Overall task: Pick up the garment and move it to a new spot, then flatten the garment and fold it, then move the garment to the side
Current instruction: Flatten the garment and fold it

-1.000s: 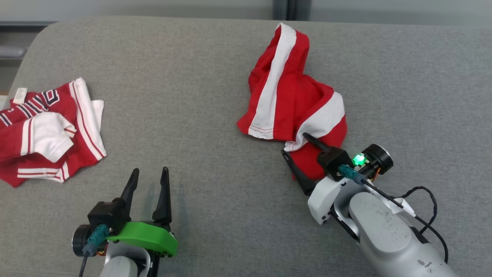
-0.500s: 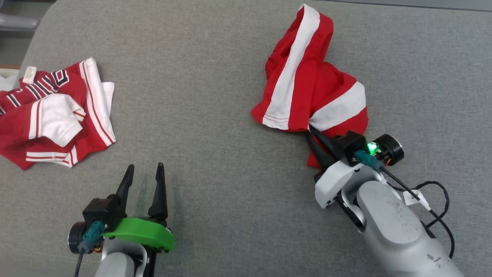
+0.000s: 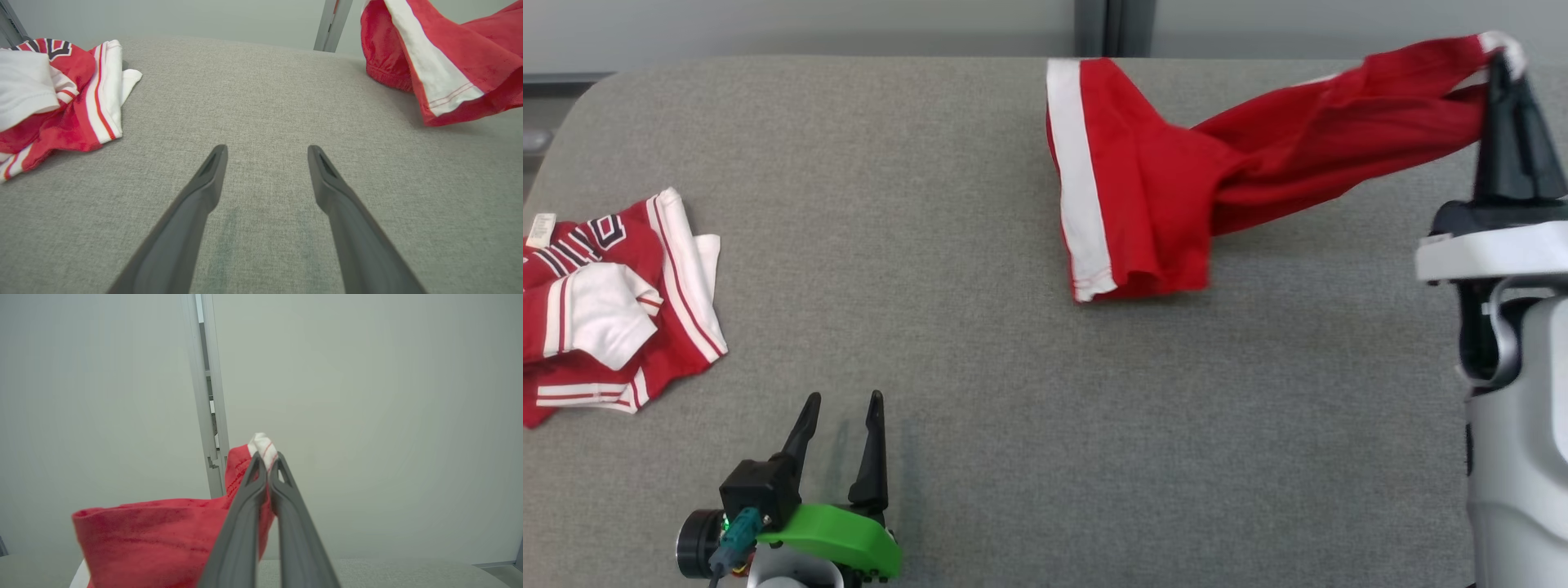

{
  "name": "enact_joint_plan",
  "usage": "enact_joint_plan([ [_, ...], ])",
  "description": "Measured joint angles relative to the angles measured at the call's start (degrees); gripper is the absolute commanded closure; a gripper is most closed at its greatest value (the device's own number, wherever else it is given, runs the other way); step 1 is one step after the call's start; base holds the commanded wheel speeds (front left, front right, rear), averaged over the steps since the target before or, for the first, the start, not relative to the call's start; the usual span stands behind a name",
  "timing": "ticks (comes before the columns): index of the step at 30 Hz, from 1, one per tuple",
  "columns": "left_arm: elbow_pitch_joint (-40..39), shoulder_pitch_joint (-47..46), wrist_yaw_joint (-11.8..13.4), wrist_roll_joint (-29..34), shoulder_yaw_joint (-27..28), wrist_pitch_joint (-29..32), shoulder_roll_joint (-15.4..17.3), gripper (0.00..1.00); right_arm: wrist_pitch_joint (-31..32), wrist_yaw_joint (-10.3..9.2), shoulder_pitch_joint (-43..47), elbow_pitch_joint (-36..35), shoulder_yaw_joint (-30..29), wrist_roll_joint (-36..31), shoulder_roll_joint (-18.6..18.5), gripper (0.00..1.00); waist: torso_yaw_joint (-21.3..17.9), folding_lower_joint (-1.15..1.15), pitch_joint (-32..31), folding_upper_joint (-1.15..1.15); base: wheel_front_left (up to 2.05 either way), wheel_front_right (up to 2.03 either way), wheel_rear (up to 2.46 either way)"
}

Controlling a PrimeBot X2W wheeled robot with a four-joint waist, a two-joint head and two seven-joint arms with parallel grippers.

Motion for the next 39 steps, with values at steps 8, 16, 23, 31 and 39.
enact_joint_plan([
  [8,0.19,0.54,0.01,0.09,-0.13,0.00,0.00,0.00,-0.01,0.00,0.35,-7.86,-3.50,-0.33,-0.22,1.00,-2.04,0.00,-3.49,0.00,0.00,0.00,0.00],
  [16,0.96,0.68,0.01,0.02,-0.64,0.01,0.01,0.00,-0.01,0.00,5.21,-3.53,18.87,5.22,-0.01,1.00,-1.44,0.00,-4.13,0.00,0.00,0.00,0.00],
  [23,1.83,0.69,0.01,0.19,-1.23,0.01,0.02,0.00,0.01,0.01,8.95,5.89,38.01,10.35,0.02,0.00,0.98,0.00,-4.56,0.00,0.00,0.00,0.00],
  [31,1.99,1.32,0.14,0.74,0.11,0.00,0.02,0.00,0.00,0.00,8.44,6.26,41.54,13.30,0.11,0.00,0.61,0.00,-5.47,0.00,0.00,0.00,0.00],
  [39,1.51,1.26,0.77,0.74,0.76,0.00,0.01,0.00,-0.01,0.00,11.40,7.28,26.80,5.70,0.00,0.00,-3.28,0.00,-6.31,0.00,0.00,0.00,0.00],
])
